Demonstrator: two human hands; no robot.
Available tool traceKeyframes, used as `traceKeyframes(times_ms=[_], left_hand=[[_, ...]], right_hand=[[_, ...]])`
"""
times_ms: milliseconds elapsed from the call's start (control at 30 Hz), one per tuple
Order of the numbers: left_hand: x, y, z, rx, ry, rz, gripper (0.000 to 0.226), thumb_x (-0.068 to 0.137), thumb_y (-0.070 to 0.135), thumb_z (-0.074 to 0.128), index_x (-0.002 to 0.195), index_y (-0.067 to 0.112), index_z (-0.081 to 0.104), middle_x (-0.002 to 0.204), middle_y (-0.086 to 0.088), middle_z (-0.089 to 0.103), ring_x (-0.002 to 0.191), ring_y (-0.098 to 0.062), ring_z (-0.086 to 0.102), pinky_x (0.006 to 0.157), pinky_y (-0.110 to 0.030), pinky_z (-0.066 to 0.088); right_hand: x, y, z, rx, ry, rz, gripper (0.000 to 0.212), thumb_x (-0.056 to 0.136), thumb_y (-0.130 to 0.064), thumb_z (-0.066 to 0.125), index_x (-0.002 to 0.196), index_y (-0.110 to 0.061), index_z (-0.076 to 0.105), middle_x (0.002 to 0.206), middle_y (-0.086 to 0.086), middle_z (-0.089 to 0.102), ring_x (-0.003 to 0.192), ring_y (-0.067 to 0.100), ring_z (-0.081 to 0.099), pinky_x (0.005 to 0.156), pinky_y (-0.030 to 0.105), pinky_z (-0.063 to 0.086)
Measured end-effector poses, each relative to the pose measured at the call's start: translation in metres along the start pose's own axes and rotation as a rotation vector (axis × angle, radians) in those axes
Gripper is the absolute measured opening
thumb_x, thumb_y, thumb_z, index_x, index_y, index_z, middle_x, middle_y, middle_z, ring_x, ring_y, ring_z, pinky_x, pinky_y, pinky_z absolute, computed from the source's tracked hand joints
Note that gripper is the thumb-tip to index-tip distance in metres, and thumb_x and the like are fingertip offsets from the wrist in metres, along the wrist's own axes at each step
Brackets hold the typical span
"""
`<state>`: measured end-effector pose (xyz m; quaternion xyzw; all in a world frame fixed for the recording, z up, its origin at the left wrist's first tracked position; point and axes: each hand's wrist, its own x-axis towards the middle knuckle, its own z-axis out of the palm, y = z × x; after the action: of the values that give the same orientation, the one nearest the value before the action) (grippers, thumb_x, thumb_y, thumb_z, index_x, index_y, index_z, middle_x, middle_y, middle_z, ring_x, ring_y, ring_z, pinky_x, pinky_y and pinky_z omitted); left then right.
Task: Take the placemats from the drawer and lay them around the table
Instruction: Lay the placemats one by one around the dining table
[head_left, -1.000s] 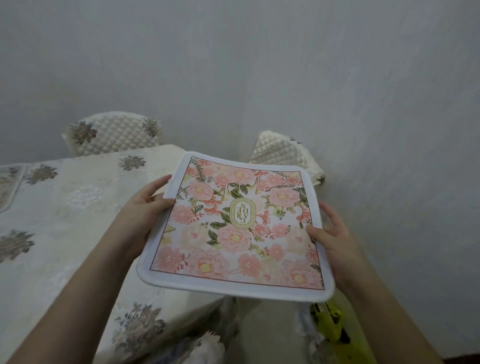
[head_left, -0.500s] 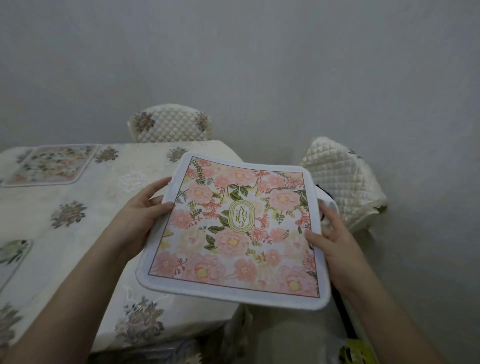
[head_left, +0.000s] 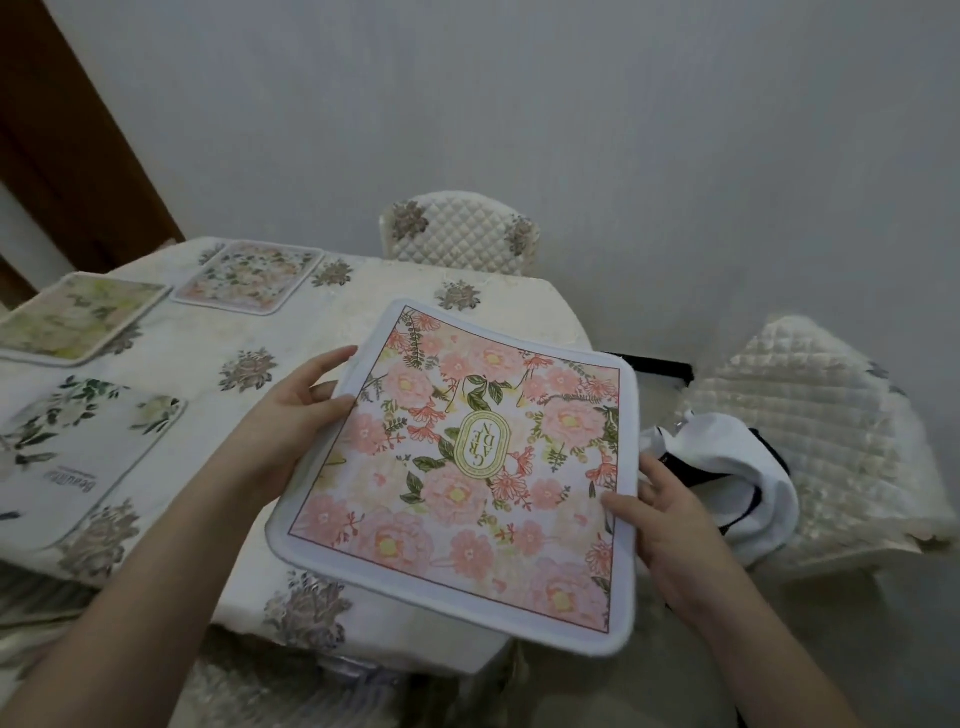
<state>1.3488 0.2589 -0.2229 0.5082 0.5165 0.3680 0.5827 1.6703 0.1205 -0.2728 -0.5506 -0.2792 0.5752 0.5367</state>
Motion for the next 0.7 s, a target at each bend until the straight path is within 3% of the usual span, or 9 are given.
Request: traceKeyframes(times_ms=[133,333,400,533,700], left_hand=[[0.015,-0.011,-0.032,-0.013,0.025,-0.013,0.047,0.1,0.002,0.05,0.135,0.033,0.054,0.109,-0.012,0.074,0.09,-0.035,0.072,0.069,-0.043,0.062],[0.033,-0.032,-0.086,-0.043,0.097,-0.053,0.037,0.099,0.003,0.051,0.122,0.031,0.057,0.096,-0.004,0.077,0.077,-0.024,0.074,0.062,-0.037,0.062],[0.036,-0.039,-0.103,-0.044,0.116,-0.077,0.033,0.099,0.003,0.052,0.121,0.027,0.058,0.098,-0.005,0.077,0.078,-0.025,0.074,0.064,-0.039,0.062],[0.041,-0.052,-0.137,-0.024,0.169,-0.104,0.032,0.098,0.002,0.054,0.125,0.02,0.058,0.103,-0.009,0.076,0.079,-0.026,0.074,0.066,-0.039,0.062],[0.048,-0.074,-0.175,0.022,0.217,-0.123,0.037,0.097,0.005,0.058,0.131,0.019,0.057,0.11,-0.018,0.07,0.079,-0.026,0.071,0.065,-0.036,0.061]], right_hand=[[0.026,0.007,0.025,-0.03,-0.011,0.044,0.044,0.092,0.004,0.055,0.131,-0.016,0.053,0.111,0.01,0.073,0.099,0.034,0.071,0.079,0.048,0.058],[0.058,0.023,0.076,-0.069,-0.009,0.088,0.034,0.093,0.003,0.055,0.121,-0.016,0.058,0.105,0.01,0.074,0.092,0.031,0.072,0.07,0.041,0.061],[0.067,0.028,0.093,-0.091,-0.021,0.109,0.032,0.094,0.002,0.055,0.12,-0.016,0.059,0.106,0.011,0.074,0.092,0.032,0.072,0.073,0.043,0.06],[0.081,0.042,0.121,-0.125,-0.063,0.151,0.029,0.094,-0.001,0.056,0.121,-0.012,0.06,0.106,0.015,0.072,0.077,0.027,0.069,0.062,0.036,0.056],[0.103,0.062,0.151,-0.165,-0.135,0.206,0.025,0.097,-0.004,0.053,0.118,-0.014,0.061,0.106,0.008,0.074,0.091,0.031,0.071,0.068,0.039,0.058]])
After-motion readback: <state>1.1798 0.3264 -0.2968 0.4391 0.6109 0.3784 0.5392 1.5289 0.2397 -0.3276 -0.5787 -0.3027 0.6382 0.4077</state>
